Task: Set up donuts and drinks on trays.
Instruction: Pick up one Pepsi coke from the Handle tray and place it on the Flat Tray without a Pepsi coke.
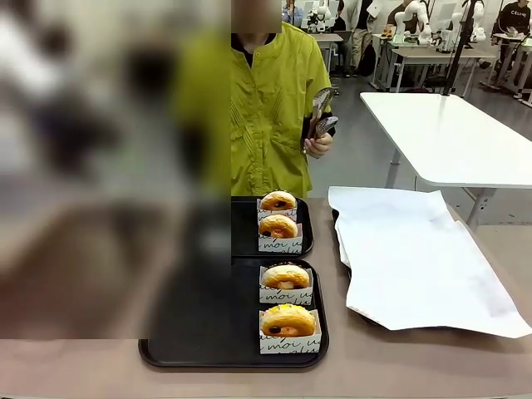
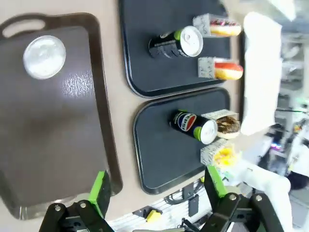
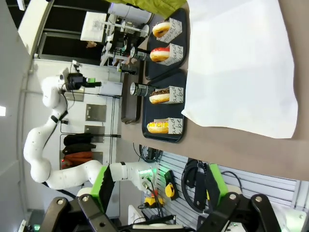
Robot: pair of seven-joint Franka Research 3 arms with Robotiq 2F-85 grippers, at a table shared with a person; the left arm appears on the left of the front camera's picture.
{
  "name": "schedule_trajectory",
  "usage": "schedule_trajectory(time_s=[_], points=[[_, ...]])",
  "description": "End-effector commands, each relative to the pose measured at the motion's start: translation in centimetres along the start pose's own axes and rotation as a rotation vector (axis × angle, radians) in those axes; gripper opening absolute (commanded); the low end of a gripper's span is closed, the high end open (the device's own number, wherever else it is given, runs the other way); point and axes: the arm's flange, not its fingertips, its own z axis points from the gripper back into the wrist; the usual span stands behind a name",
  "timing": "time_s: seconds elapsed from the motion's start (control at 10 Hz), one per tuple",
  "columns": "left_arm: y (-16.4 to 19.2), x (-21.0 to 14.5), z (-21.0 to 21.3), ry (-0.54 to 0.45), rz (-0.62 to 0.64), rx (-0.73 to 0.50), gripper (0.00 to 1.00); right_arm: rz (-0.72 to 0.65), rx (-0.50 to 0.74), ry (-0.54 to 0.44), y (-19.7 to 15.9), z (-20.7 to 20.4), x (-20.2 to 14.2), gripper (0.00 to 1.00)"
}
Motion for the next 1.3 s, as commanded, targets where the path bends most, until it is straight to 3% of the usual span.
schedule_trajectory(time_s=[0.0,0.2,0.3,0.4,0.5,0.6,1.2], points=[[4.9,-1.8,0.1,-0.081,-0.04,-0.256,1.0,0.016,0.02,-0.002,-0.1,-0.1,0.0,1.0],[9.9,-1.8,3.2,-0.094,-0.031,-0.579,1.0,0.016,0.02,-0.002,-0.1,-0.1,0.0,1.0],[12.0,-2.6,3.9,-0.107,-0.011,-0.645,1.0,0.016,0.02,-0.002,-0.1,-0.1,0.0,1.0],[13.4,-3.0,3.7,-0.108,0.008,-0.673,1.0,0.016,0.02,-0.002,-0.1,-0.1,0.0,1.0],[13.4,-2.7,3.2,-0.087,0.016,-0.639,1.0,0.016,0.02,-0.002,-0.1,-0.1,0.0,1.0],[12.5,-3.9,4.1,-0.147,-0.003,-0.634,1.0,0.016,0.02,-0.002,-0.1,-0.1,0.0,1.0],[12.5,-3.8,4.0,-0.127,-0.006,-0.64,1.0,0.016,0.02,-0.002,-0.1,-0.1,0.0,1.0]])
